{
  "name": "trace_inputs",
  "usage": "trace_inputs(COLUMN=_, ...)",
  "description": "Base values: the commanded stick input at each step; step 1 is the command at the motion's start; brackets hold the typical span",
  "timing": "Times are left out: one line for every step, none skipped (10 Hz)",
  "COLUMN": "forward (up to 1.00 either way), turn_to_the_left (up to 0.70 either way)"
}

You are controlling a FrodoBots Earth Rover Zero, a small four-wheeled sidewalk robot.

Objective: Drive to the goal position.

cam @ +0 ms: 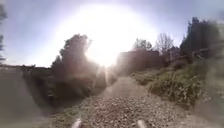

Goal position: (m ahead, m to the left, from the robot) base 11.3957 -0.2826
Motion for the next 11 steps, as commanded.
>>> trace_inputs(forward=0.50, turn_to_the_left=0.00)
trace_inputs(forward=0.50, turn_to_the_left=0.00)
trace_inputs(forward=0.50, turn_to_the_left=0.00)
trace_inputs(forward=0.50, turn_to_the_left=-0.39)
trace_inputs(forward=0.50, turn_to_the_left=-0.33)
trace_inputs(forward=0.50, turn_to_the_left=-0.26)
trace_inputs(forward=0.50, turn_to_the_left=-0.20)
trace_inputs(forward=0.50, turn_to_the_left=-0.13)
trace_inputs(forward=0.50, turn_to_the_left=-0.07)
trace_inputs(forward=0.50, turn_to_the_left=-0.01)
trace_inputs(forward=0.50, turn_to_the_left=0.00)
